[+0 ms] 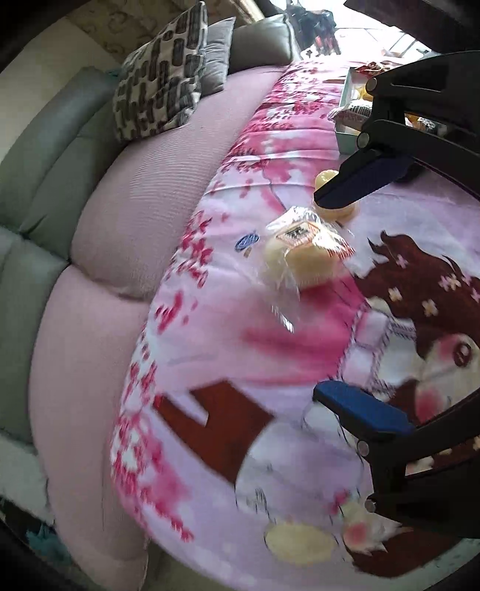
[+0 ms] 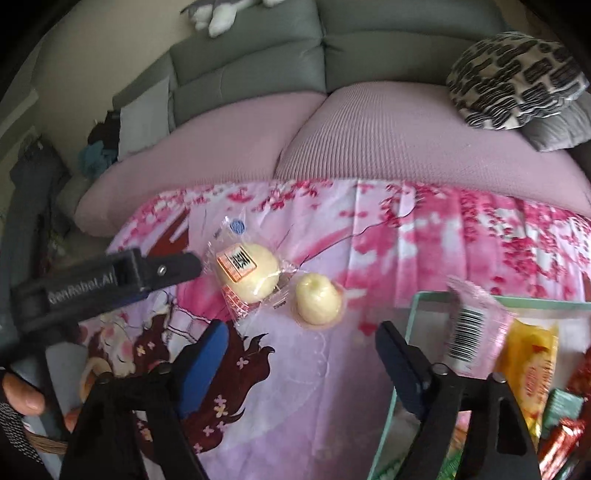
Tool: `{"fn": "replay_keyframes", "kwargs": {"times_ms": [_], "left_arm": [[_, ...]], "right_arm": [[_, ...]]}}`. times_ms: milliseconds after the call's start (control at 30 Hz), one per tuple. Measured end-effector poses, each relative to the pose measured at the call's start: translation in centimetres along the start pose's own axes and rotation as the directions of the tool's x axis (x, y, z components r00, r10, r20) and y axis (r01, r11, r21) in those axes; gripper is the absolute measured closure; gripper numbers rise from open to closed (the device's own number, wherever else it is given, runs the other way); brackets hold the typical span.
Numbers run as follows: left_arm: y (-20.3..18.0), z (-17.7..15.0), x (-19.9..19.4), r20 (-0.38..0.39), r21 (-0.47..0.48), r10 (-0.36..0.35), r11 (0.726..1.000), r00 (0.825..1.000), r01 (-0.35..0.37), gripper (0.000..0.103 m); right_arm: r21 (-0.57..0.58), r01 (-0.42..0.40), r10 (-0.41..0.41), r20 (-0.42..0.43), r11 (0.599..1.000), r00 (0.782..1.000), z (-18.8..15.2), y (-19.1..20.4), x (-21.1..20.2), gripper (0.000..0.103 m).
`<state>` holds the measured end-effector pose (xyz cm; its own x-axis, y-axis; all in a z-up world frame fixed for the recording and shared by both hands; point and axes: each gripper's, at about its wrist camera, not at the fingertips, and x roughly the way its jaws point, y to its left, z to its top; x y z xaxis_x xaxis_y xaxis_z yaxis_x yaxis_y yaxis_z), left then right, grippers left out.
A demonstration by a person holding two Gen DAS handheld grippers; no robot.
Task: Organize snacks
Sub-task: 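Grasp the wrapped round bun with the left tool while the right tool grasps the yellow pudding cake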
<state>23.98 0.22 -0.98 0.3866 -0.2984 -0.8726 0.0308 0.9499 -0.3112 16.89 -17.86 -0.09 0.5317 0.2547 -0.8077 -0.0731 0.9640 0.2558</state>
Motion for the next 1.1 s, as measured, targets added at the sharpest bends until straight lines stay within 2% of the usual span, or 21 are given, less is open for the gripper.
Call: {"fn": "replay_keyframes", "kwargs": {"times_ms": [67,267,333,400,533,567,733,1100], "left_arm": [[-0.1,0.2,1.4,-0.035,-0.006,-0.021,1.0,0.999,0.021,0.009],[-0.3,1.0,3.6,-0.053,-0.043,-0.083,0.996,0.995,0.081,0.01],[-0.5,1.2,4.0,-0.052,-0.044,-0.096,0.995,0.994,0.094,0.016],[-0.6,1.2,4.4,-0.057,-0.039,-0.101,0.994,0.993,0.099,0.033],[-0.5,1.0,4.8,-0.052,-0.053,-0.149,0.988,0.987,0.146,0.052],[-0.3,1.0,4.7,-0.047,-0.059,-0.159,0.986,0.986,0.156,0.054],[0.6,0.5,3.7,-0.019,-0.076,-0.152,0.986,0.988,0.15,0.057],[4.9,-1.6,1.1,0.04,-0.226,-0.128,0.965,0.991,0.134,0.057]], "right_arm": [[-0.013,0.005,-0.006,-0.036,1.0,0.999,0.1,0.1,1.6,0.034],[-0.021,0.016,-0.017,-0.08,1.0,0.997,0.4,0.0,4.4,0.04],[-0.022,0.018,-0.02,-0.093,1.0,0.995,0.5,-0.2,5.3,0.041],[-0.019,0.02,-0.022,-0.102,1.0,0.995,0.5,-0.4,6.1,0.042],[-0.034,0.033,-0.036,-0.093,0.999,0.995,0.8,-0.2,6.6,0.043],[-0.041,0.039,-0.042,-0.094,0.998,0.995,0.9,-0.1,6.7,0.043],[-0.083,0.075,-0.083,-0.096,0.994,0.992,1.1,0.5,7.5,0.042],[-0.129,0.142,-0.156,-0.104,0.981,0.982,0.9,1.0,8.3,0.043]]}}
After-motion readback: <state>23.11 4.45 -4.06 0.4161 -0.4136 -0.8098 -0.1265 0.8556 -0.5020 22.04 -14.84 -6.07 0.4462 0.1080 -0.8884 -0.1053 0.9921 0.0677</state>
